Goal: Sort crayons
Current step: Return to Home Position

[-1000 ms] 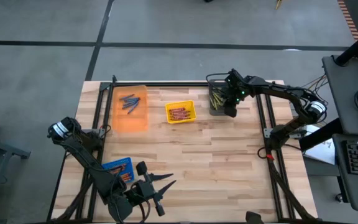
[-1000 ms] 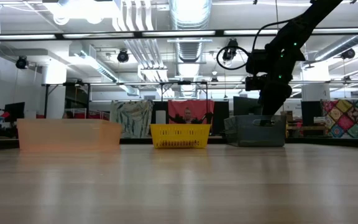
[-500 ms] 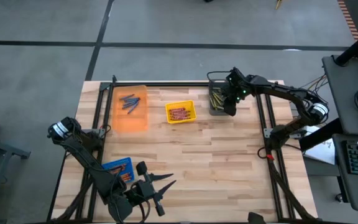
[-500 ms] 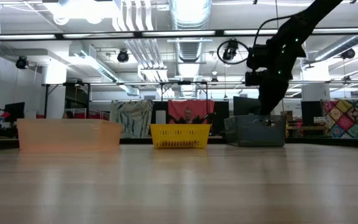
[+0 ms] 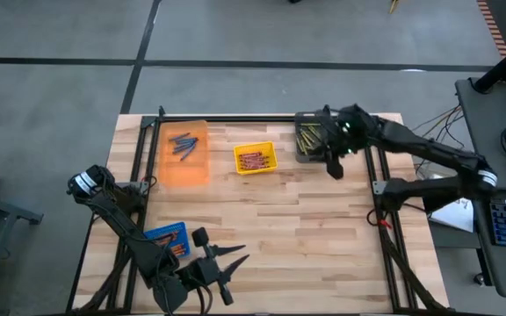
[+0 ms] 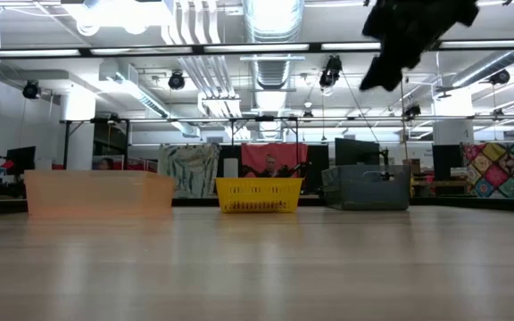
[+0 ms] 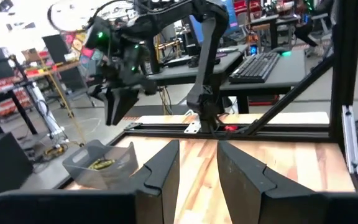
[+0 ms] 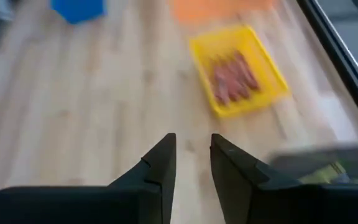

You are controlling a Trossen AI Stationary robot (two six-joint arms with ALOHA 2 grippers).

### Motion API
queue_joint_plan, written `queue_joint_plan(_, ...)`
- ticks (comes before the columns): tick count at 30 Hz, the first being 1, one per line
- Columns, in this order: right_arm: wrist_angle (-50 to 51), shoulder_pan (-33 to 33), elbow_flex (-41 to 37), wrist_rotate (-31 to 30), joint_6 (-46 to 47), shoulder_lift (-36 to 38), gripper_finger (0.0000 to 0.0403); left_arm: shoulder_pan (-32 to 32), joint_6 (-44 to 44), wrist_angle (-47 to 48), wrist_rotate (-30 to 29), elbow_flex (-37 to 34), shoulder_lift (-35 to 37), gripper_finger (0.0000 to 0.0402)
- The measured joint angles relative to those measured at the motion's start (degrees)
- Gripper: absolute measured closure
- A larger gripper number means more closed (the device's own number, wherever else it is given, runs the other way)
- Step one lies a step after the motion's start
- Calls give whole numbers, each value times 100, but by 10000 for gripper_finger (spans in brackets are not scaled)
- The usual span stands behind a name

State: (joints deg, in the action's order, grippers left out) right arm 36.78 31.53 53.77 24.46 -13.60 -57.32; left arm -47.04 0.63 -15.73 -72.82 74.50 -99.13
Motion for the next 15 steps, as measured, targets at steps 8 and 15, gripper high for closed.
queue_joint_plan(8, -634, -1624, -209, -440, 661, 1043, 317, 211, 658, 189, 1532, 0, 83, 319)
queue_joint_plan(15, -1006, -2645, -650, -1185, 858, 1697, 318, 562, 304, 1631, 1831, -1, 496, 327)
